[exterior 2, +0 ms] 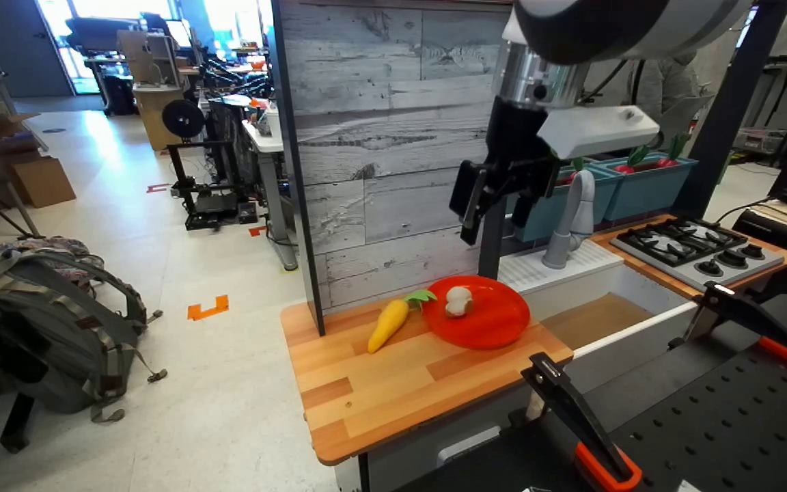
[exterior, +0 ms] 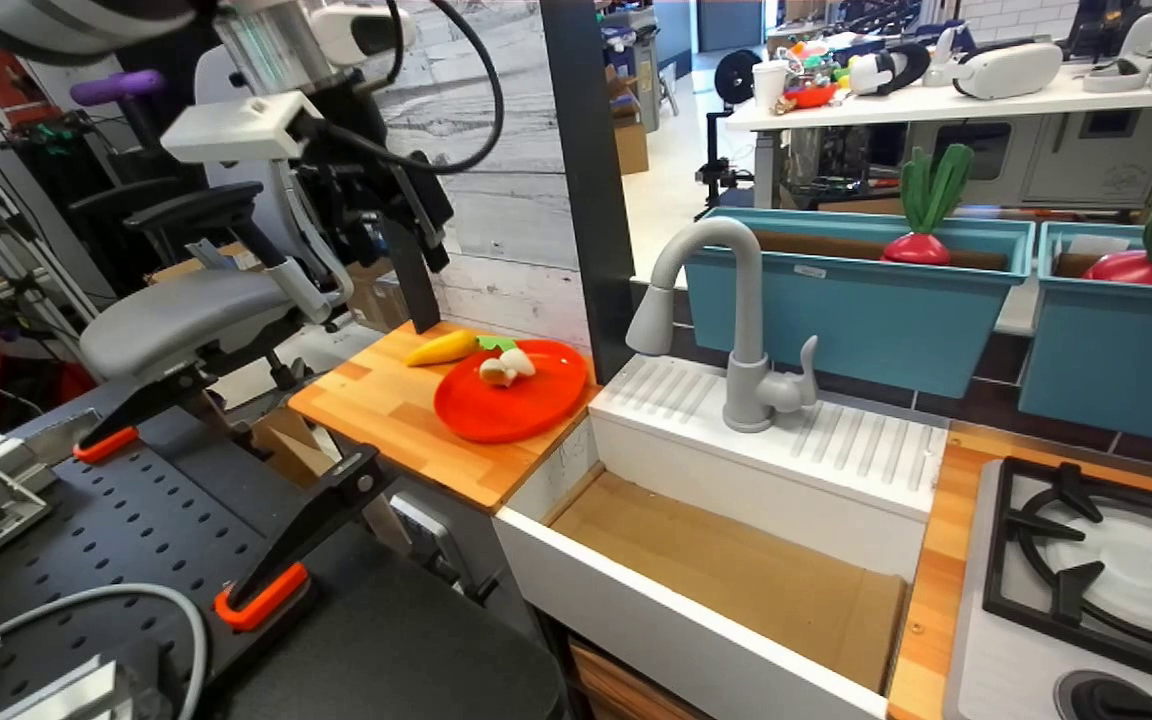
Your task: Pick the stuffed animal on the plate and put it on the counter
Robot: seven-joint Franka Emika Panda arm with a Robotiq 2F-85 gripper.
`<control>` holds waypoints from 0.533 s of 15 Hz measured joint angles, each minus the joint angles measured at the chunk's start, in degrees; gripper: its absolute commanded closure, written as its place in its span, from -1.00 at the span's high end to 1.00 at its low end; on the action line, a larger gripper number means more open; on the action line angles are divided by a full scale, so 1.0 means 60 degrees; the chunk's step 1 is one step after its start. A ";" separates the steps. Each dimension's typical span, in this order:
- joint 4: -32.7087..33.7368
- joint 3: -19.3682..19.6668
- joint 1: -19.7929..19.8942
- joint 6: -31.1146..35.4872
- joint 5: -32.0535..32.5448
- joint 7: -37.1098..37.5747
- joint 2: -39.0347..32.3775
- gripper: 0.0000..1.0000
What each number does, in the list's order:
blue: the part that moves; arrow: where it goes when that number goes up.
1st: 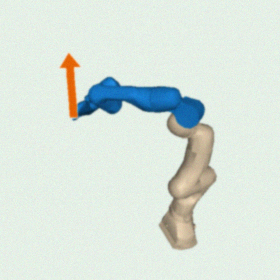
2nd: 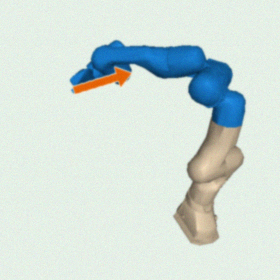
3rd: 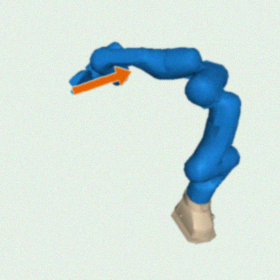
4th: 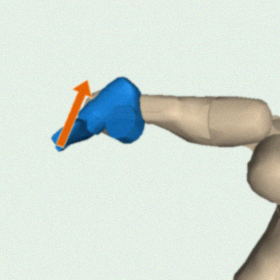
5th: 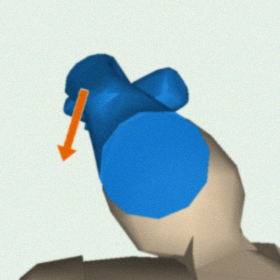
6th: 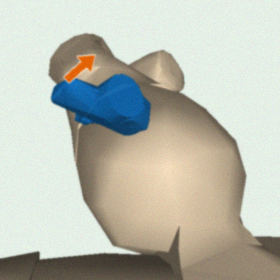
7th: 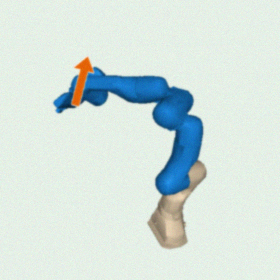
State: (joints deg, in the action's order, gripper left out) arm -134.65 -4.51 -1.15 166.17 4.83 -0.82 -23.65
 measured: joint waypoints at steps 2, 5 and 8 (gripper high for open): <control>0.0675 -0.0004 0.0087 0.0005 -0.0132 -0.0213 -0.0891 1.00; 0.1603 -0.0057 0.0141 0.0005 -0.0272 -0.0269 -0.2051 1.00; 0.2421 -0.0197 0.0201 0.0004 -0.0505 -0.0287 -0.3029 1.00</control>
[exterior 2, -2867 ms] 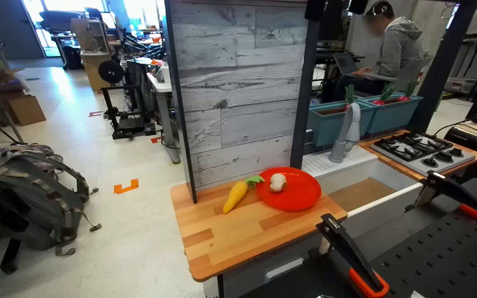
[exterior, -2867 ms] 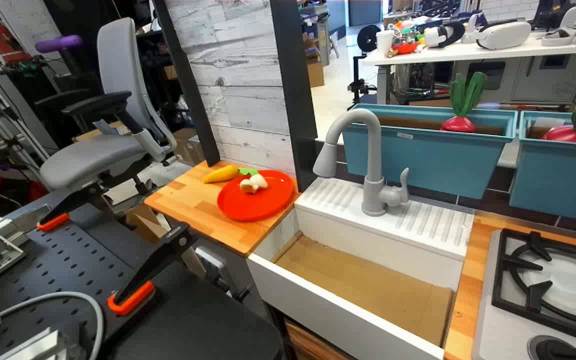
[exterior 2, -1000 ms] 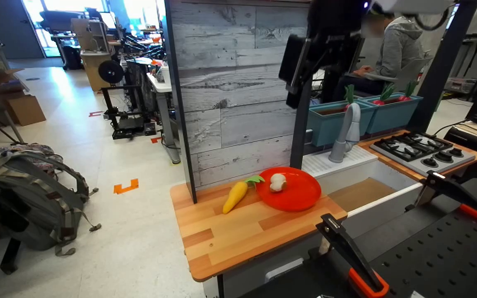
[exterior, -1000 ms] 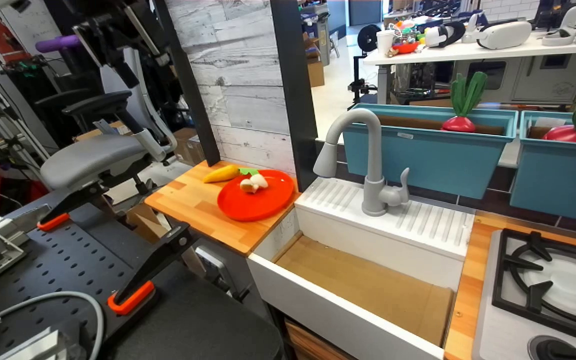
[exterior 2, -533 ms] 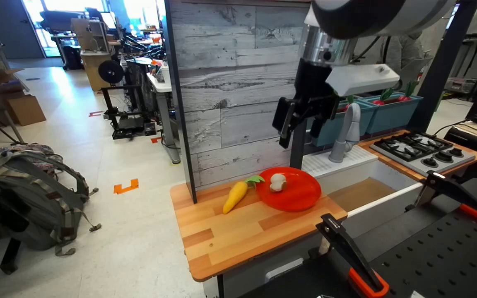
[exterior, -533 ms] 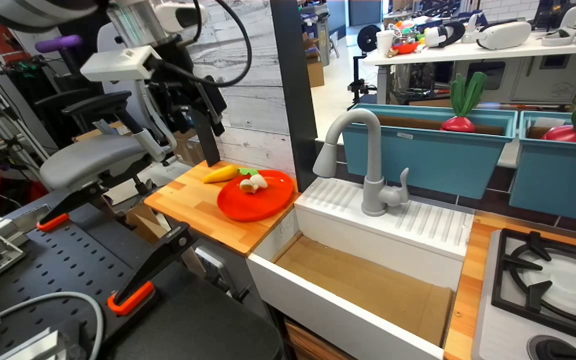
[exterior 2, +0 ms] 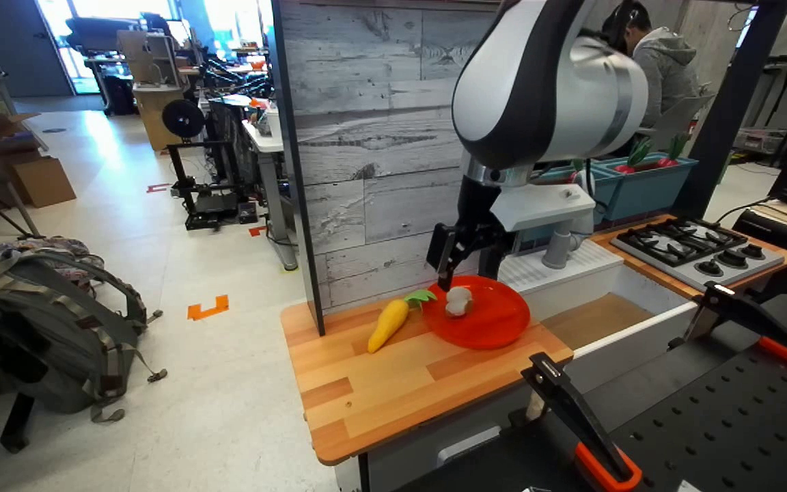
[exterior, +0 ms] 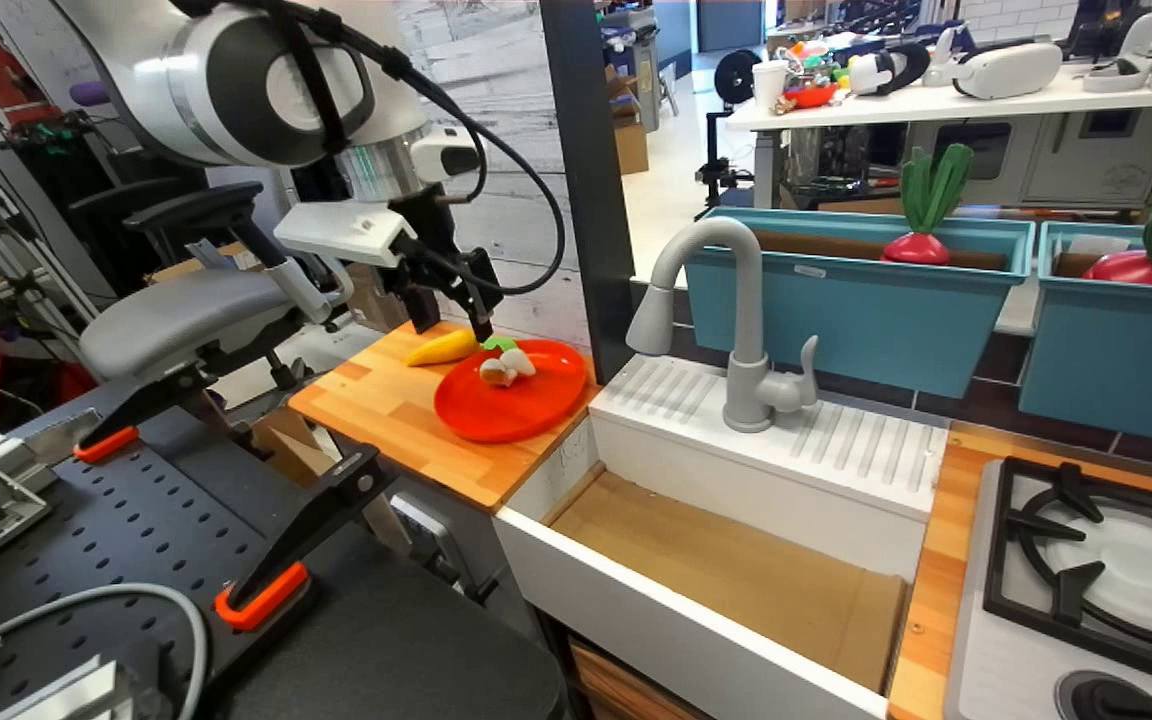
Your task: Pick the stuffed animal on the plate and put it on the counter
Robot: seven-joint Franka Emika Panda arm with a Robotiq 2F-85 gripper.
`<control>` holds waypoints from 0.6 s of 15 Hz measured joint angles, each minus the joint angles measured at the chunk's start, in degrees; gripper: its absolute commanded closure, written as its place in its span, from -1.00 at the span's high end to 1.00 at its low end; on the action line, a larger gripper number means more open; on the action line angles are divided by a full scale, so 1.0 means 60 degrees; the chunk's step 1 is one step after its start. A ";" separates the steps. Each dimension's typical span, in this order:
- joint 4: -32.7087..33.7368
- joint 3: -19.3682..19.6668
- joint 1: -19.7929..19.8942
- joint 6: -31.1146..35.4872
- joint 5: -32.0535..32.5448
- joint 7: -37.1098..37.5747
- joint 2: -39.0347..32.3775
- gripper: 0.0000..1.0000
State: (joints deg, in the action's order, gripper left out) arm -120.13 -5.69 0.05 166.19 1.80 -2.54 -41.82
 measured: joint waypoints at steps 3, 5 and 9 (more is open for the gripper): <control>0.0651 -0.0077 0.0050 -0.0009 -0.0222 0.0000 -0.0746 1.00; 0.1023 -0.0106 0.0125 -0.0051 -0.0342 0.0000 -0.1128 1.00; 0.1591 -0.0126 0.0293 -0.0055 -0.0415 0.0006 -0.1663 1.00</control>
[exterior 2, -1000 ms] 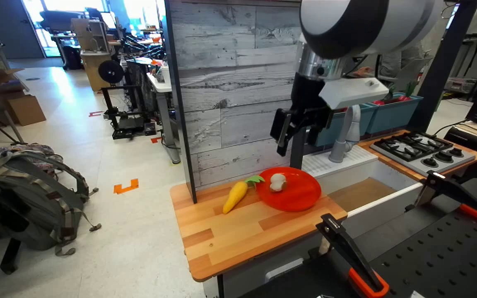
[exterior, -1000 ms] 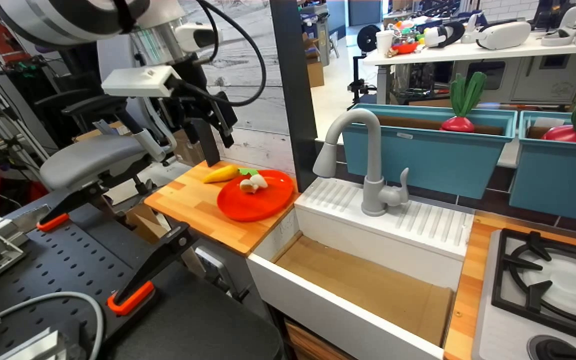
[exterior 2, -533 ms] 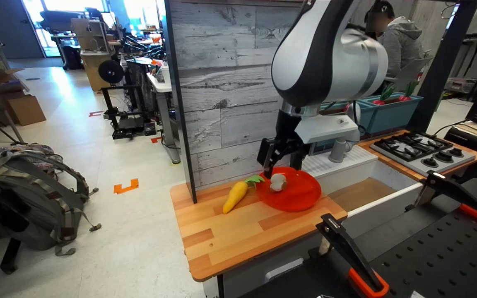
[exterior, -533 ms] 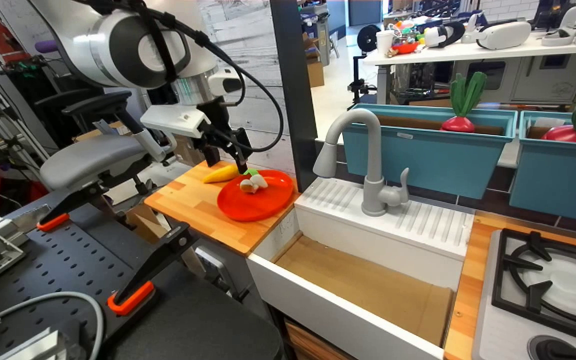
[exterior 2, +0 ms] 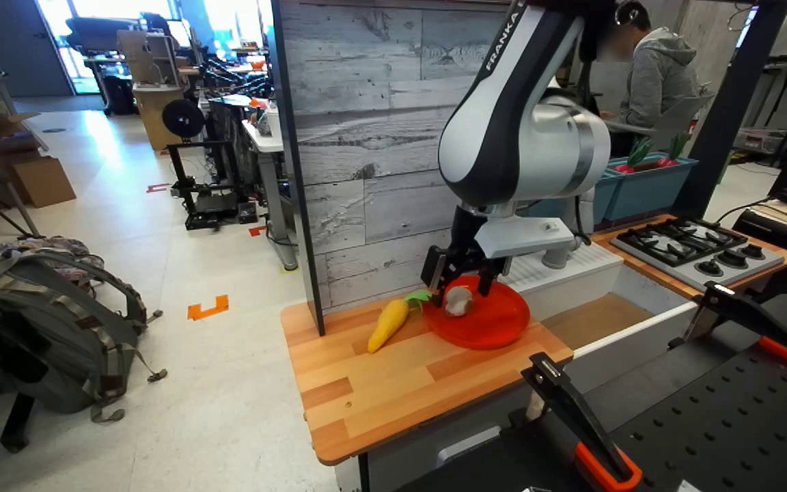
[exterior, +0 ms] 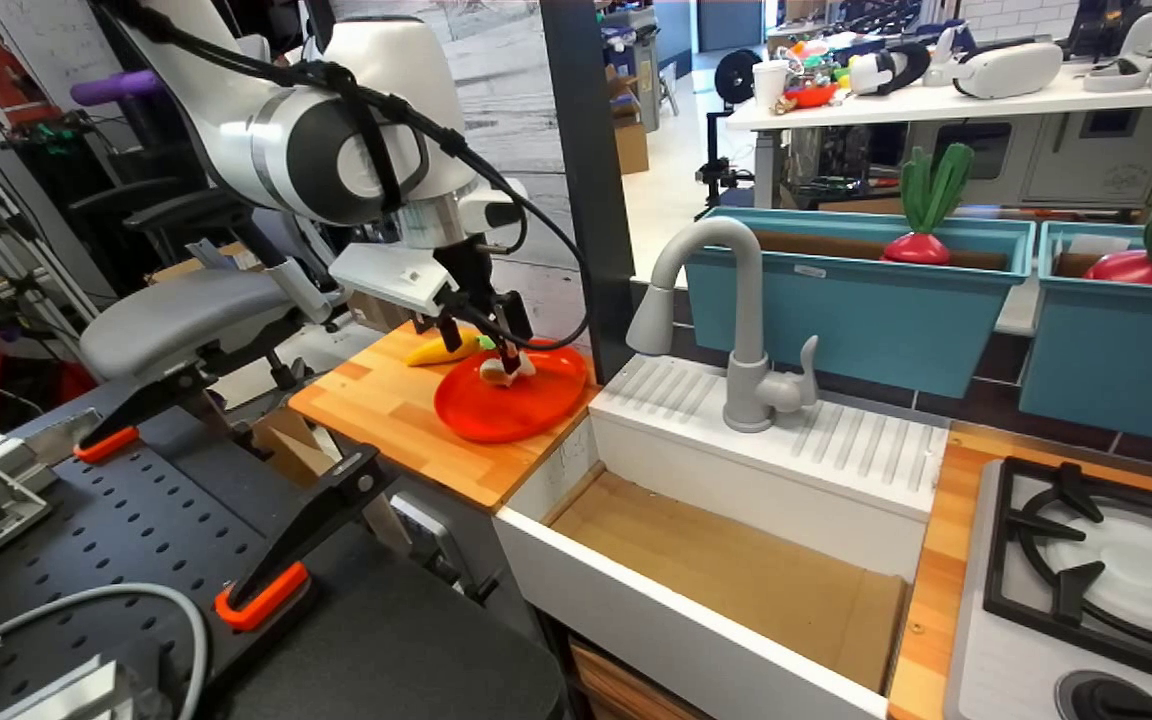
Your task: Pick the stuffed animal on the plate and put it on the counter
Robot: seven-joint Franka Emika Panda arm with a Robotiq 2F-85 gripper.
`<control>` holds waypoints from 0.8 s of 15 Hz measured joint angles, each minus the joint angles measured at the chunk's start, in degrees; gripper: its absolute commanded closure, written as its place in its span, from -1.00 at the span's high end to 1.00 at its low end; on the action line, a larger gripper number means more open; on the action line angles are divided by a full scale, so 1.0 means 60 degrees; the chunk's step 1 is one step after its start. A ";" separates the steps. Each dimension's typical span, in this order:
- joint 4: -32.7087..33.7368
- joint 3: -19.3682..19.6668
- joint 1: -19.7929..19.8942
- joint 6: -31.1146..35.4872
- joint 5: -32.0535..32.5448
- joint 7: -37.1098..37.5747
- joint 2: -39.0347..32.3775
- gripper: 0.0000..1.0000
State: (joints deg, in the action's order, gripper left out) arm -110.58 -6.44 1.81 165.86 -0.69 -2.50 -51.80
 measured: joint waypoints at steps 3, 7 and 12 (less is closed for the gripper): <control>0.0341 0.0000 0.0039 -0.0062 -0.0023 0.0005 -0.0268 0.50; 0.0730 0.0004 0.0039 -0.0084 -0.0038 0.0033 -0.0572 -0.03; 0.1059 0.0004 0.0039 -0.0196 -0.0041 0.0036 -0.0821 -0.76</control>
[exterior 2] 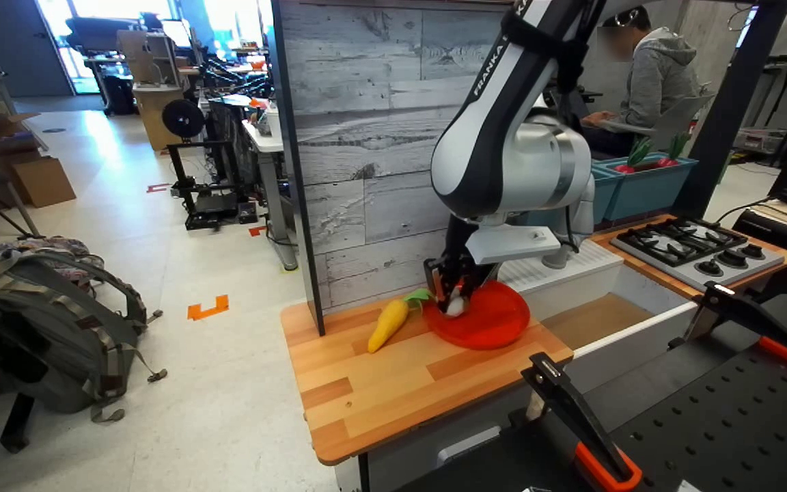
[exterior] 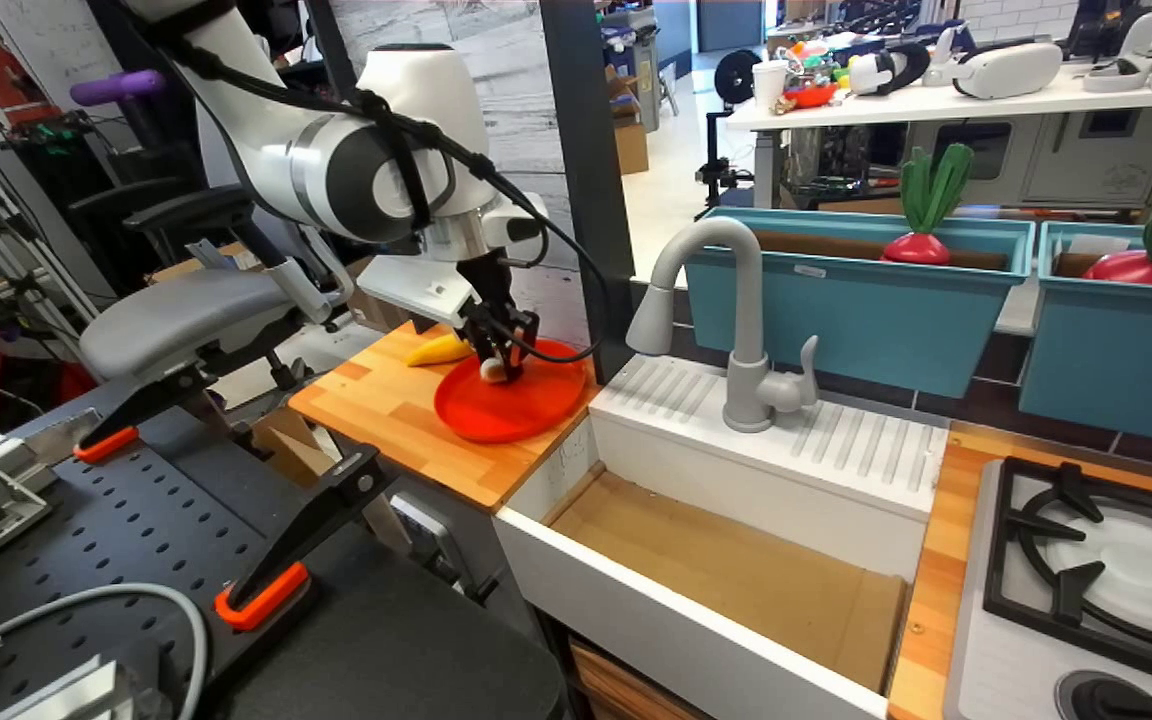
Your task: Pick the stuffed animal on the plate and put it on the counter
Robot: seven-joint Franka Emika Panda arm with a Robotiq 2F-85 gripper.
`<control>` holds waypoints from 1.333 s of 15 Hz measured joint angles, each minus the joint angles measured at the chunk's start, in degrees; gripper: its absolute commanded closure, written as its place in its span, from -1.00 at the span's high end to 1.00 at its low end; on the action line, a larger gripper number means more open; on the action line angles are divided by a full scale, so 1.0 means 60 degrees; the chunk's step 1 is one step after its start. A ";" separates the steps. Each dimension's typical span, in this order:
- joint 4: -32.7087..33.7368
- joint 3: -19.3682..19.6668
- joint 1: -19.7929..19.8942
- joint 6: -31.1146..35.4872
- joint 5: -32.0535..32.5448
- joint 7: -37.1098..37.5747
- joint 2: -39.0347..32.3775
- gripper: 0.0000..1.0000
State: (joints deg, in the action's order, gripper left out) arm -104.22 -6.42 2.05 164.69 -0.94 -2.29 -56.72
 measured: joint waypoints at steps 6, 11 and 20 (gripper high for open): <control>0.0044 0.0000 0.0002 0.0023 -0.0050 0.0010 -0.0010 -0.94; -0.1162 -0.0054 0.0189 0.0921 -0.0067 -0.0069 0.0790 -0.93; -0.4058 0.0180 -0.0780 0.1779 0.0590 -0.0284 0.3254 -0.93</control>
State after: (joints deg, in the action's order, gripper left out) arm -128.57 -5.34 -2.64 175.36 2.61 -3.99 -37.20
